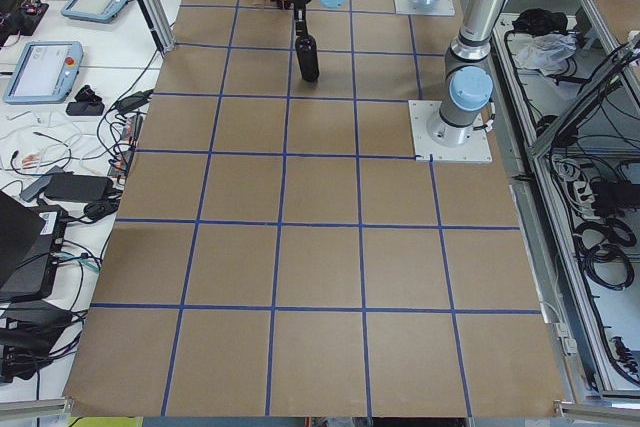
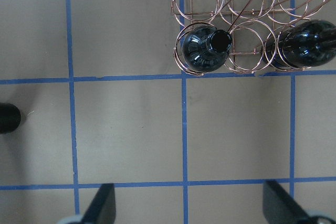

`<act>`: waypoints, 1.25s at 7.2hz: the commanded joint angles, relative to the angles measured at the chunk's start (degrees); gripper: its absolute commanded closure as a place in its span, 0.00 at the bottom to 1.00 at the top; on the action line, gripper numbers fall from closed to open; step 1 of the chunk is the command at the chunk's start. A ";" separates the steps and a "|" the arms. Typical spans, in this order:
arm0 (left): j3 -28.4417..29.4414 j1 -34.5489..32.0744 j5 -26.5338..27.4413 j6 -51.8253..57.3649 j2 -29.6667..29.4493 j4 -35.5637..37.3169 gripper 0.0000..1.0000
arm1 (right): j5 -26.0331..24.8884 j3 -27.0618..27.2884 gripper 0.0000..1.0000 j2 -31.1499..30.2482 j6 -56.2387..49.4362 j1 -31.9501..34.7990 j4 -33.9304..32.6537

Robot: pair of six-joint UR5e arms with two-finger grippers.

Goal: Place wine into wine basket
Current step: 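Lift the bottle upright with the left gripper and carry it toward the table center, then set the bottle upright on the table, open the left gripper and withdraw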

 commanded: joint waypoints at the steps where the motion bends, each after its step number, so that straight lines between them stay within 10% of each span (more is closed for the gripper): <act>1: -0.12 -0.15 -0.48 -0.27 0.50 -0.21 1.00 | 0.02 0.00 0.00 0.00 0.00 -0.01 -0.02; 5: -0.12 -1.29 -0.30 -0.36 -0.02 -0.38 0.74 | 0.02 0.09 0.00 0.00 0.00 0.08 0.07; 8: -0.12 -1.38 -0.13 0.00 0.41 -0.47 0.00 | 0.02 0.09 0.00 -0.09 0.00 -0.01 0.07; 9: 0.40 -1.47 -0.13 0.00 0.77 -2.56 0.00 | 0.02 0.09 0.00 -0.09 0.00 -0.01 0.07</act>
